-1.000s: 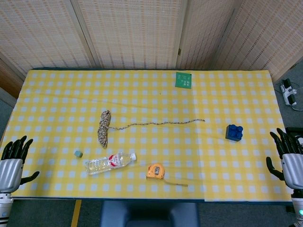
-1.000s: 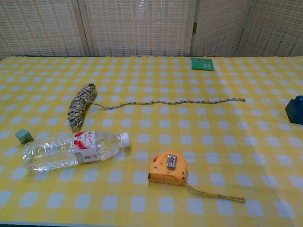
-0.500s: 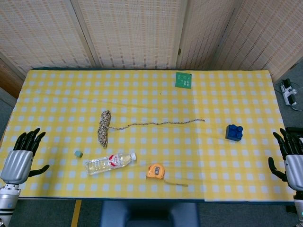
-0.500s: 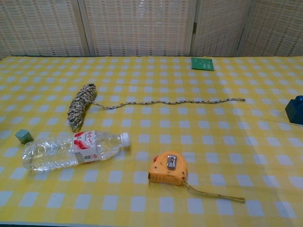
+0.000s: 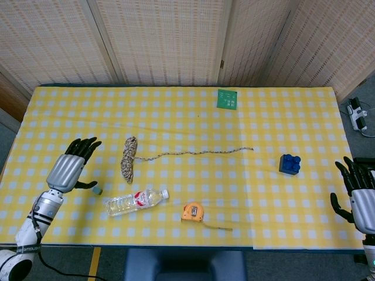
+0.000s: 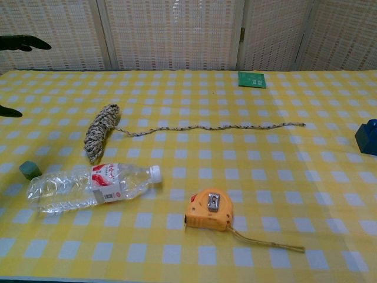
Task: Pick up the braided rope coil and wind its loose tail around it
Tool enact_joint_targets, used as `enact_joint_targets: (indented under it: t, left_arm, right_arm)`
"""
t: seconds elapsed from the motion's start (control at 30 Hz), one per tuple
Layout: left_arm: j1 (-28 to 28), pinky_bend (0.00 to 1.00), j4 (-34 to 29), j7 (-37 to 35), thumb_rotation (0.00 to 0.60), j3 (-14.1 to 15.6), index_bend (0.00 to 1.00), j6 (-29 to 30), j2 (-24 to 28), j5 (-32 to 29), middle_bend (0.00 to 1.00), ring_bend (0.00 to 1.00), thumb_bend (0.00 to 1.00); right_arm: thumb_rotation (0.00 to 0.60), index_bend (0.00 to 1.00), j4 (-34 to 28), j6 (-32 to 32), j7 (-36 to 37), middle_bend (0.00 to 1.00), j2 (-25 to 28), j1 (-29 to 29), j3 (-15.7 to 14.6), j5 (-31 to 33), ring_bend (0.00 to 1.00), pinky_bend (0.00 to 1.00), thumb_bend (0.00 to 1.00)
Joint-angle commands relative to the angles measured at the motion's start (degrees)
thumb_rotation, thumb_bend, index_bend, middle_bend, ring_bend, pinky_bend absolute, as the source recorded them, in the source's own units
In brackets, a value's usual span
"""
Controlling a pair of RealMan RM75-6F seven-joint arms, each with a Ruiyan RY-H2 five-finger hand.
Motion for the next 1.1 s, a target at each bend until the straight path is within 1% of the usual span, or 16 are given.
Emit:
enact_joint_targets:
  t: [0.03,0.13,0.27,0.4,0.53,0.67,0.9,1.1]
  left_arm:
    - [-5.4,0.01,1.2,2.9,0.6,-2.9,0.1,-4.9,-4.0,-5.5,0.08,0.09,0.14]
    - [-8.4,0.02,2.6,5.6,0.6,-3.6,0.1,-6.6,-6.4,-8.5,0.09,0.1,0.14]
    - [-11.5,0.02,5.2,8.9,0.6,-4.0,0.1,-7.3,-10.6,-12.4,0.09,0.1,0.14]
    - [-14.7,0.02,9.8,13.1,0.6,-4.2,0.1,-7.8,-15.0,-17.7,0.09,0.1,0.14]
    - [-17.1,0.02,12.8,16.6,0.6,-3.9,0.1,-8.4,-18.1,-22.5,0.09,0.1,0.14]
    - [-19.0,0.02,15.5,19.2,0.6,-3.7,0.1,-7.8,-21.4,-26.2,0.09,0.1,0.14]
    - [-21.9,0.02,19.0,23.8,0.6,-3.5,0.1,-6.8,-25.5,-33.3,0.09,0.1,0.14]
    - [-23.2,0.03,24.5,25.5,0.6,-3.2,0.1,-4.8,-29.8,-36.1,0.09,0.1,0.14]
  right_arm:
    - [0.6,0.0,-0.1,-0.1,-0.1,0.0,0.1,-0.1,-0.1,0.1,0.06,0.0,0.51]
    - [0.6,0.0,-0.1,0.0,-0.1,0.0,0.2,-0.3,-0.2,0.3,0.06,0.0,0.51]
    - [0.6,0.0,0.1,-0.1,0.2,0.0,0.2,-0.5,-0.3,0.6,0.06,0.0,0.51]
    - [0.6,0.0,0.3,-0.4,0.3,0.0,0.4,-0.4,-0.5,0.3,0.06,0.0,0.51]
    - [0.6,0.0,0.2,-0.4,-0.1,0.0,0.6,-0.3,-0.4,0.2,0.06,0.0,0.51]
    - [0.6,0.0,0.1,-0.5,-0.1,0.0,0.6,-0.2,-0.5,0.1,0.06,0.0,0.51]
    - [0.6,0.0,0.6,-1.0,0.4,0.0,0.6,-0.1,-0.7,0.1,0.06,0.0,0.51]
    - [0.6,0.0,0.8,-0.7,0.9,0.0,0.7,-0.5,-0.8,0.2,0.06,0.0,0.51]
